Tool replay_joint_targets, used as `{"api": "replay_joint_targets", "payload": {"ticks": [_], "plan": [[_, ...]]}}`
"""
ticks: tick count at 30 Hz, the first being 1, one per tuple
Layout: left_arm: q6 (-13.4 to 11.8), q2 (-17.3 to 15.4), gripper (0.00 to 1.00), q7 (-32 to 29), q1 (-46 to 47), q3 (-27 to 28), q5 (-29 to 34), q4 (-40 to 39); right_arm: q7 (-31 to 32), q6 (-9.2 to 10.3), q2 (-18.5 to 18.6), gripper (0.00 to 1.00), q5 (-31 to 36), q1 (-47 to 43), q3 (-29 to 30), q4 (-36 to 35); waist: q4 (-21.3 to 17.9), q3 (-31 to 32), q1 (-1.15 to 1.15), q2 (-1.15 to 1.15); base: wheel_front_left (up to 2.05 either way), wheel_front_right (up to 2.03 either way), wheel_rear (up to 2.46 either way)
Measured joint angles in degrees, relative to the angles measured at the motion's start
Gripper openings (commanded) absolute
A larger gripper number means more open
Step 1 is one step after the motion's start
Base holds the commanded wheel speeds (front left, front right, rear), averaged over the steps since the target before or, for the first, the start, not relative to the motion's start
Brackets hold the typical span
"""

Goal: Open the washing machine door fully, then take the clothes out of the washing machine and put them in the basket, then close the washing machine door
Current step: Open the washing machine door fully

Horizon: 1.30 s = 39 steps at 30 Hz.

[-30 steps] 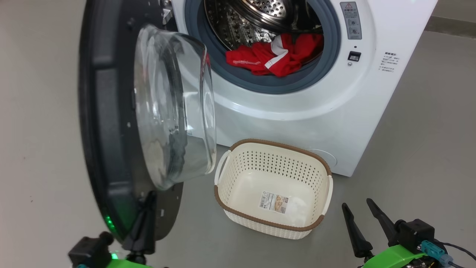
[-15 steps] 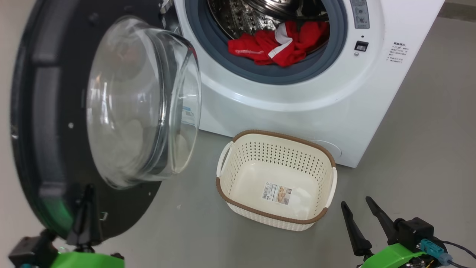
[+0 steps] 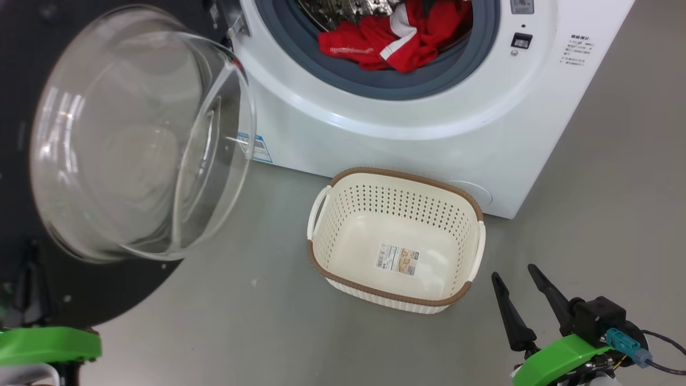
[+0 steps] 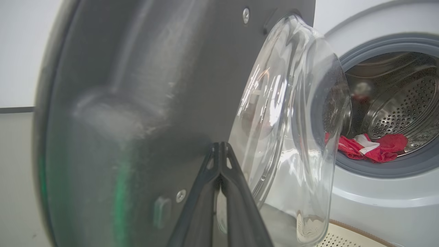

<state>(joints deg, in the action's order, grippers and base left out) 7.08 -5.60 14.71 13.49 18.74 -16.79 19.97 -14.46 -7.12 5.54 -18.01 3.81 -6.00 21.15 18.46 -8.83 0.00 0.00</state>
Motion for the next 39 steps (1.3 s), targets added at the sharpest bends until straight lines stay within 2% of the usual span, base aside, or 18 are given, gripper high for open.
{"api": "replay_joint_targets", "payload": {"ticks": [15,22,34,39], "plan": [[0.51,-5.76,0.00,0.01,10.40,11.50,2.08,12.39,0.00,0.00,0.38,1.00,0.99,3.60,0.03,-0.30,-2.14,-4.73,0.00,0.00,0.00,0.00,0.00],[0.51,-6.67,0.00,0.01,13.49,15.27,3.45,15.47,0.00,0.00,0.36,1.00,1.48,3.76,0.32,-0.48,-3.00,-6.39,0.00,0.00,0.00,0.00,0.00],[0.51,-8.00,0.00,0.01,15.79,16.48,5.76,19.38,0.00,0.00,0.32,1.00,1.54,4.44,0.22,-0.46,-3.70,-5.63,0.00,0.00,0.00,0.00,0.00],[0.51,-8.02,0.00,0.01,15.09,14.93,5.72,19.00,0.00,0.00,0.33,1.00,1.53,4.41,0.08,-0.47,-3.70,-4.17,0.00,0.00,0.00,0.00,0.00]]}}
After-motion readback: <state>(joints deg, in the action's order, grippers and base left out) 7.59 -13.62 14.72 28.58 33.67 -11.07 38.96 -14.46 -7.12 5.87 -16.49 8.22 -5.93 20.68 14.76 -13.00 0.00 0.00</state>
